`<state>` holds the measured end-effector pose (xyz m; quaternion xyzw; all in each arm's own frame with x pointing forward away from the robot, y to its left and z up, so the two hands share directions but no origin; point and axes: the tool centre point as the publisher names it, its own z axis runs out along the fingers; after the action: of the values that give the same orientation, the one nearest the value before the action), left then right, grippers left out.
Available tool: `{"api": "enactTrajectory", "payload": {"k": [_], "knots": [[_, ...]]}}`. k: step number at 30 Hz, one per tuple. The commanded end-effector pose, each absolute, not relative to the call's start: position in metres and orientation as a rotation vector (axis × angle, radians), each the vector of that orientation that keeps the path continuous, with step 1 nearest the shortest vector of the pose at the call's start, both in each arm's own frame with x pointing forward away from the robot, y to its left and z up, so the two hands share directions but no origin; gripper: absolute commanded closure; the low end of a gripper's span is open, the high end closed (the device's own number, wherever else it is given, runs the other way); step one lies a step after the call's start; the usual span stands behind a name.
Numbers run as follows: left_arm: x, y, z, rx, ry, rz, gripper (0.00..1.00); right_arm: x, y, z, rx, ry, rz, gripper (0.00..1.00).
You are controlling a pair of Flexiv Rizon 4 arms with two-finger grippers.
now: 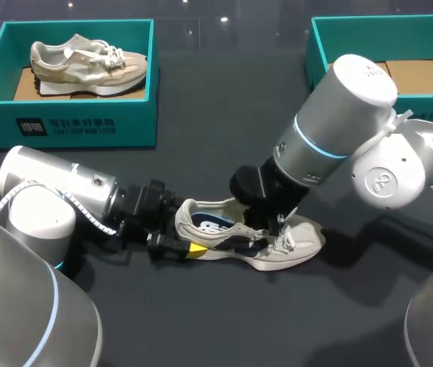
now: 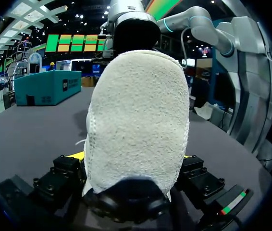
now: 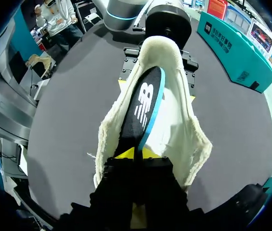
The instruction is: Take the shoe out of the shoebox, open the shoe tongue, remove and reinsert the insole, then place the shoe into the shoebox
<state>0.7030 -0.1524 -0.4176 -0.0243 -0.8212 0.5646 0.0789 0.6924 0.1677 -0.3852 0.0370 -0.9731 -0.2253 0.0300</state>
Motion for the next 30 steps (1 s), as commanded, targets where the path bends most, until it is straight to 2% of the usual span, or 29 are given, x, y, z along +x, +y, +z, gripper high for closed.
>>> {"api": "enactTrajectory", "payload": {"k": [1, 15, 30], "knots": [[0.705, -0.153, -0.419, -0.071, -2.459, 1.688, 1.0, 0.688, 0.161, -0.381, 0.14, -2.987, -0.774, 1.0], [0.705, -0.153, -0.419, -0.071, -2.459, 1.688, 1.0, 0.703, 0.148, -0.376, 0.264, -2.954, -0.949, 1.0], [0.705, -0.153, -0.419, -0.071, -2.459, 1.688, 1.0, 0.709, 0.188, -0.34, 0.556, -2.948, -0.801, 1.0]]}}
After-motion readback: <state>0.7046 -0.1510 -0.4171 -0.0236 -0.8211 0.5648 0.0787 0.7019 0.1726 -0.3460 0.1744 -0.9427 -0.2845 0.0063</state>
